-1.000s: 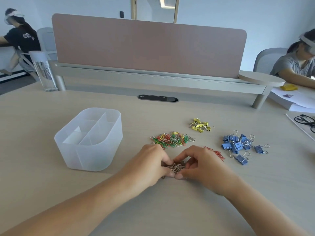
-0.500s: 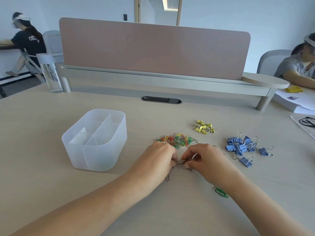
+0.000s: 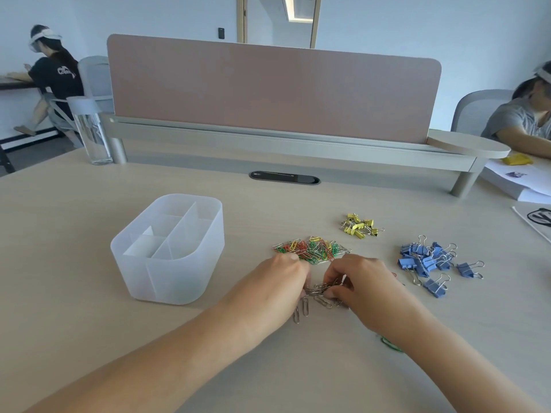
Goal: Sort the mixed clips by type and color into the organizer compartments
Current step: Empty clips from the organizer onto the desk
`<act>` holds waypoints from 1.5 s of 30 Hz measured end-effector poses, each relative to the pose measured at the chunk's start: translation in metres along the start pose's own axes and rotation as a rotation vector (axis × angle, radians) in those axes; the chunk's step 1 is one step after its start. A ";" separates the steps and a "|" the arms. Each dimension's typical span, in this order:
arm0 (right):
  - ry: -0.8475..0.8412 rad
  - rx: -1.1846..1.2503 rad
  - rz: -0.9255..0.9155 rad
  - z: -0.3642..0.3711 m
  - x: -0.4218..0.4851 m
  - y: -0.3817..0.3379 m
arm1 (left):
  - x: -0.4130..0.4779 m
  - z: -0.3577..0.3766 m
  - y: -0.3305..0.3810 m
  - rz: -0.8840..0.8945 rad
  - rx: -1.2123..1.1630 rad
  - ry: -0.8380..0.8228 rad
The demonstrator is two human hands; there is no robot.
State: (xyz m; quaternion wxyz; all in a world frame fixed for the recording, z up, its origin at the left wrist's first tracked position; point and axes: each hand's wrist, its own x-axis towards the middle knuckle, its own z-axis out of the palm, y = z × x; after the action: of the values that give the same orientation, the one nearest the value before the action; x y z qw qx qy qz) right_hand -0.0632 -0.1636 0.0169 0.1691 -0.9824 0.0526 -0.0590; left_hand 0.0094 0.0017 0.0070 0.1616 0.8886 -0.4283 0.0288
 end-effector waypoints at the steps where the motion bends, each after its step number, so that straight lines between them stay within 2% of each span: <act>1: 0.002 -0.034 -0.025 0.000 0.000 -0.001 | 0.001 0.000 0.002 0.011 0.014 0.000; 4: -0.003 -0.089 -0.082 0.001 0.000 -0.004 | 0.001 0.004 0.004 0.035 0.053 0.025; 9: 0.028 -0.117 -0.079 0.000 -0.002 -0.003 | 0.001 0.001 0.003 0.056 0.128 0.018; 13: 0.020 -0.075 -0.089 -0.001 -0.001 -0.002 | 0.002 -0.005 0.000 0.000 0.160 0.014; 19: 0.057 -0.013 -0.086 0.001 -0.001 -0.002 | 0.005 -0.006 0.001 0.027 0.287 -0.049; 22: 0.090 0.058 -0.084 0.002 0.000 -0.001 | 0.007 -0.010 -0.003 0.004 0.257 -0.049; 25: 0.106 0.210 0.001 -0.001 -0.002 -0.005 | 0.006 -0.016 -0.004 -0.036 0.205 -0.041; 32: 0.009 0.499 0.169 -0.015 0.002 -0.013 | -0.002 -0.039 -0.009 -0.076 0.014 -0.004; 37: -0.031 0.537 0.180 -0.021 0.010 -0.026 | -0.006 -0.056 -0.011 -0.093 -0.094 -0.017; 45: -0.035 0.652 0.180 -0.030 0.022 -0.046 | -0.020 -0.126 -0.050 -0.185 -0.167 0.125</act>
State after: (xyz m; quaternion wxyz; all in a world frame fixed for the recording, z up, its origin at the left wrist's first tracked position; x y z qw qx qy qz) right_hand -0.0421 -0.1327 0.0630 0.4798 -0.8689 0.1147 -0.0406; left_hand 0.0463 0.0849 0.1093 0.2635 0.9043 -0.3344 0.0331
